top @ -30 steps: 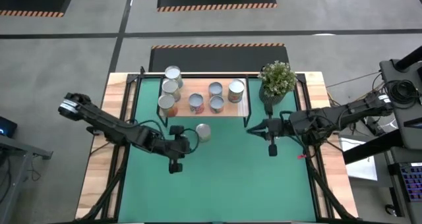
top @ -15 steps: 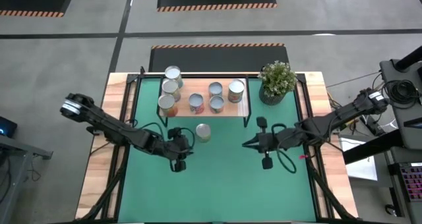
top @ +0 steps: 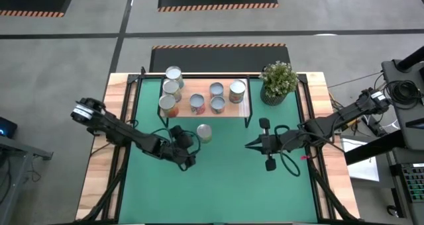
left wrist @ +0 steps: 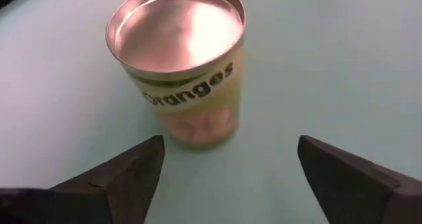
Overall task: Pick and place cans onto a shelf
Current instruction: Put the large canned oranges on the shelf
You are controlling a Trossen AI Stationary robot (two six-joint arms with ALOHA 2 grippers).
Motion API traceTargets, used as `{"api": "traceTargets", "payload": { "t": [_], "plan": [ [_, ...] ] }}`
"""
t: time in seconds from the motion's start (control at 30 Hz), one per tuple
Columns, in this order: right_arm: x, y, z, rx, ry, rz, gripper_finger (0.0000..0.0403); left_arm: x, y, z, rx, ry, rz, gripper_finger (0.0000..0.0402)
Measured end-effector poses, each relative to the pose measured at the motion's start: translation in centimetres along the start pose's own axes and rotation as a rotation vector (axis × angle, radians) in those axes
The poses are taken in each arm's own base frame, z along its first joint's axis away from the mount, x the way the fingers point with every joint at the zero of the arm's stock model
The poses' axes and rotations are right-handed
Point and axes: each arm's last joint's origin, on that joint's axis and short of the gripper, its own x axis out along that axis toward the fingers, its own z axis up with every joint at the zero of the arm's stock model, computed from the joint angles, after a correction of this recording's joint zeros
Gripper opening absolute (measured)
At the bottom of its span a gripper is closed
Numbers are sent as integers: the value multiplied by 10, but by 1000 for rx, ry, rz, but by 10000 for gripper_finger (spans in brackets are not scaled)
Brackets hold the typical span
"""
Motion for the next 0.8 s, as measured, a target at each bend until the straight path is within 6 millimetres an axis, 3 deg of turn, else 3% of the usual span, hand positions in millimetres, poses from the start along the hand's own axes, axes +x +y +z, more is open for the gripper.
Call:
{"api": "traceTargets", "payload": {
  "t": [0.27,0.8],
  "plan": [
    [0,0,-1,-13,4,-1,9,22,-3,-6,-89,-89,108,340],
    [1,1,-5,-13,29,-1,9,47,-12,-13,-128,-205,134,290]
  ]
}}
